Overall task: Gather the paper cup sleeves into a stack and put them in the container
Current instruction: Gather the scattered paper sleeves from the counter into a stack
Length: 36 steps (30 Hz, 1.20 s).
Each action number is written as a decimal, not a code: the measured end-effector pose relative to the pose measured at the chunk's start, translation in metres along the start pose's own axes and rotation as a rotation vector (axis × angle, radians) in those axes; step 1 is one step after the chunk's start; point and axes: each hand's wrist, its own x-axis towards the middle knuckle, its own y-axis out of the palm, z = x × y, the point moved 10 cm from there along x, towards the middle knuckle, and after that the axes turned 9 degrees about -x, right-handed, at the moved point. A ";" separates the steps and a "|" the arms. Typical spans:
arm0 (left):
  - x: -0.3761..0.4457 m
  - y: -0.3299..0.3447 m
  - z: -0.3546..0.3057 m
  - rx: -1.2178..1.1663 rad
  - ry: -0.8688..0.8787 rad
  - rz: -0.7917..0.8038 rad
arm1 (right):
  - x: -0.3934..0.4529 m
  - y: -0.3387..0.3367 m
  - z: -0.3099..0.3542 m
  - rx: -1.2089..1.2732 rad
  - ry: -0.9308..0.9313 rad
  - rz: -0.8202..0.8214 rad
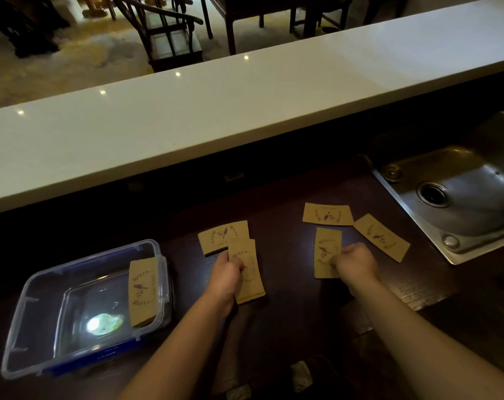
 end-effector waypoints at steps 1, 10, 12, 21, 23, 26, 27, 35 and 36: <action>-0.001 0.000 0.000 -0.010 0.001 -0.003 | -0.002 0.006 0.002 0.134 -0.029 0.058; -0.004 0.006 0.000 -0.096 -0.035 0.007 | -0.069 0.062 0.051 0.585 -0.209 0.668; -0.004 0.010 0.001 -0.108 -0.047 0.019 | -0.081 0.067 0.061 0.339 -0.353 0.637; -0.011 0.030 0.002 -0.164 -0.075 0.031 | -0.094 0.062 0.088 0.077 -0.637 0.265; -0.011 0.032 -0.004 -0.034 -0.007 0.031 | -0.094 0.069 0.088 0.013 -0.659 0.289; -0.013 0.035 -0.009 0.021 0.023 0.049 | -0.078 0.070 0.081 0.004 -0.614 0.374; -0.014 0.034 -0.009 0.018 0.020 0.049 | -0.064 0.061 0.077 0.028 -0.574 0.364; -0.007 0.022 -0.011 -0.026 0.009 -0.004 | 0.051 -0.086 0.016 -0.460 -0.349 -0.271; -0.007 0.021 -0.011 -0.028 0.007 -0.008 | 0.058 -0.082 0.008 -0.554 -0.312 -0.204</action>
